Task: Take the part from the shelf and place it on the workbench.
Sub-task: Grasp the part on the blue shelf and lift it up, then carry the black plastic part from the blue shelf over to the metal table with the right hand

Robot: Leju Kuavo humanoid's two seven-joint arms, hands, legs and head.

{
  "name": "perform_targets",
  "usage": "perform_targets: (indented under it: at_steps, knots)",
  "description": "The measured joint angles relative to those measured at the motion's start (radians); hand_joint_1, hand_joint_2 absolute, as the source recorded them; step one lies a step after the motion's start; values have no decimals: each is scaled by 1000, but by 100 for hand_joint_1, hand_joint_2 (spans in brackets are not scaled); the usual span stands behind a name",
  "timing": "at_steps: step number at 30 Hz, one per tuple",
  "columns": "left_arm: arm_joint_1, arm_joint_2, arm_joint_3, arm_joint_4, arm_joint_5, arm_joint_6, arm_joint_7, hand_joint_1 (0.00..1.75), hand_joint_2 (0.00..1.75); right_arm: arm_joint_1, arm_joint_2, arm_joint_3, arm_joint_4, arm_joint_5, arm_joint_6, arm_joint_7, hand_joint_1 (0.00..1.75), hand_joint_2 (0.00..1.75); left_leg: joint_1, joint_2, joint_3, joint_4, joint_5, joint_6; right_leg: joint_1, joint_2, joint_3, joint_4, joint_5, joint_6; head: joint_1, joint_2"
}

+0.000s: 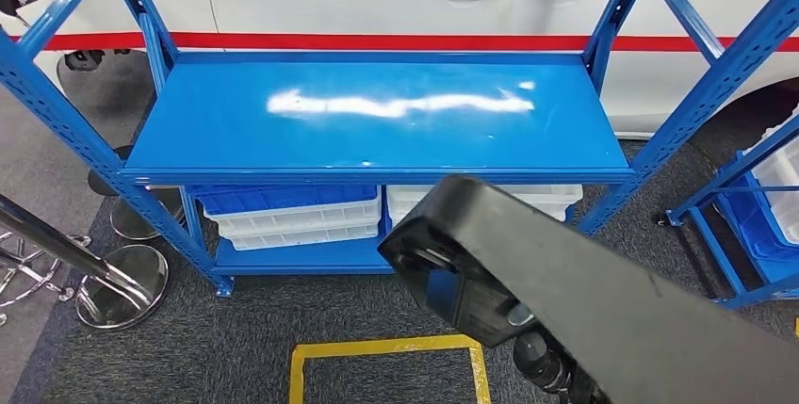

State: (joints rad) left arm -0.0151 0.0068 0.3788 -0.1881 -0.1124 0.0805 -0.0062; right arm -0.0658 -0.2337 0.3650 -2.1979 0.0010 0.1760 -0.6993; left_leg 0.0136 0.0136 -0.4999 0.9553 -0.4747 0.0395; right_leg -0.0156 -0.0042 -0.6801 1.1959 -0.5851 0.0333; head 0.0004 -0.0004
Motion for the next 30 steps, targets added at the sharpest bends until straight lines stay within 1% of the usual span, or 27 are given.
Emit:
perform_targets:
  at_steps: [1,2,3,4,5,6,7,8,9,10,11,12,13,15,16,17,18,19,20,21,22,23,24,26,27,28,30]
  knots:
    - [0,1,0,0,-2,0,-1,0,0,2,-2,0,-2,1,-2,0,173,175,-2,1,-16,5,9,1,0,0,-6,58,-21,1,0,0]
    - [-1,2,0,0,-4,-1,-2,0,0,3,-3,0,-4,3,-4,0,173,175,-4,2,-32,11,17,1,0,0,-3,94,-17,1,0,0]
    - [-1,4,0,0,-8,-2,-4,0,0,4,-5,1,-7,6,-6,0,173,175,-5,2,-49,18,24,0,0,0,15,97,7,0,0,0]
    - [-2,4,0,0,-12,-3,-5,0,0,4,-6,1,-10,9,-9,0,173,175,-5,2,-64,25,31,-1,1,0,49,67,40,-4,0,0]
    - [-2,5,0,0,-17,-5,-6,0,0,4,-6,1,-13,11,-12,0,173,175,-6,2,-77,31,37,-3,2,1,97,8,63,-9,0,0]
    - [-3,6,0,0,-21,-8,-7,0,0,2,-6,2,-16,12,-15,0,173,175,-7,1,-87,37,43,-7,5,1,153,-70,70,-16,0,0]
    - [-3,7,0,0,-26,-10,-7,0,0,0,-6,2,-19,13,-16,0,173,175,-9,0,-93,39,51,-11,8,2,200,-141,62,-22,0,0]
    - [-4,8,0,0,-30,-12,-8,0,0,-3,-7,2,-21,14,-17,0,173,175,-9,-1,-98,40,60,-17,11,2,231,-192,51,-28,-1,0]
    - [-5,9,0,0,-34,-14,-8,0,0,-5,-7,3,-23,14,-17,0,173,175,-9,-1,-102,39,69,-23,14,2,243,-221,43,-32,-1,0]
    - [-4,11,0,0,-37,-15,-9,0,0,-7,-7,3,-24,15,-17,0,173,175,-9,-2,-106,38,78,-29,13,1,240,-229,47,-37,-1,0]
    - [-4,13,0,0,-40,-16,-9,0,0,-8,-7,4,-24,15,-17,0,173,175,-8,-3,-112,41,74,-35,12,-1,232,-231,56,-43,-1,0]
    - [-4,15,0,0,-43,-17,-10,0,0,-9,-7,6,-24,16,-17,0,173,175,-6,-4,-120,56,51,-41,10,-4,221,-233,68,-52,-1,0]
    - [-3,17,0,0,-46,-17,-10,0,0,-11,-7,7,-23,16,-17,0,173,175,-5,-6,-132,88,9,-46,8,-6,208,-233,80,-60,-1,0]
    - [-4,22,-1,0,-51,-21,-13,0,0,-12,-7,8,-23,15,-16,0,173,175,-2,-7,-160,202,-96,-54,9,-8,174,-225,101,-69,-1,0]
    - [-5,25,-1,0,-53,-23,-14,0,0,-12,-7,8,-23,13,-14,0,173,175,-1,-7,-170,264,-125,-58,11,-9,155,-218,111,-70,-1,0]
    - [-5,26,-1,0,-56,-26,-16,0,0,-13,-7,8,-24,11,-11,0,173,175,-1,-7,-171,309,-128,-61,11,-9,133,-209,121,-69,-1,0]
    - [-6,28,-1,0,-57,-28,-18,0,0,-12,-7,8,-24,8,-6,0,173,175,-1,-7,-160,328,-106,-62,11,-9,112,-201,131,-68,-1,0]
    - [-6,29,-1,0,-60,-29,-21,0,0,-12,-7,8,-24,5,0,0,173,175,-1,-7,-134,314,-72,-62,12,-8,92,-193,140,-66,-1,0]
    - [-7,30,-1,0,-63,-30,-26,0,0,-12,-7,8,-25,2,8,0,173,175,-1,-11,-92,268,-45,-59,12,-5,74,-187,149,-63,-1,0]
    - [-8,32,-1,0,-67,-29,-31,0,0,-12,-7,7,-27,-1,18,0,173,175,-2,-24,-33,195,-39,-54,13,-2,59,-183,157,-58,-1,0]
    - [-8,34,-1,-1,-72,-27,-36,0,0,-12,-8,7,-29,-6,28,0,173,175,-3,-37,25,114,-50,-48,14,2,49,-180,166,-53,-1,0]
    - [-7,36,-1,-1,-75,-23,-39,0,0,-13,-8,6,-33,-10,37,0,173,175,-4,-48,67,50,-68,-43,15,6,43,-179,177,-48,-1,0]
    - [-7,37,-1,-1,-77,-18,-40,0,0,-13,-8,5,-36,-13,46,0,173,175,-6,-53,91,9,-83,-38,15,9,39,-180,187,-43,-1,0]
    - [-6,38,-1,-1,-79,-10,-38,0,0,-12,-8,3,-41,-12,55,-1,173,175,-5,-39,88,-8,-78,-27,14,20,33,-181,202,-33,0,0]
    - [-7,38,-1,-1,-81,-8,-37,0,0,-12,-8,2,-43,-11,57,-1,173,175,-3,-29,83,-10,-70,-20,14,24,26,-171,193,-27,0,0]
    - [-7,38,-1,-1,-83,-6,-35,0,0,-11,-8,1,-44,-10,58,0,173,175,-1,-17,76,-12,-61,-12,13,24,12,-139,167,-22,0,0]
    - [-7,38,-1,-1,-87,-5,-32,0,0,-10,-8,1,-46,-8,58,0,173,175,0,5,59,-11,-48,-3,7,18,-35,-18,84,-14,1,0]
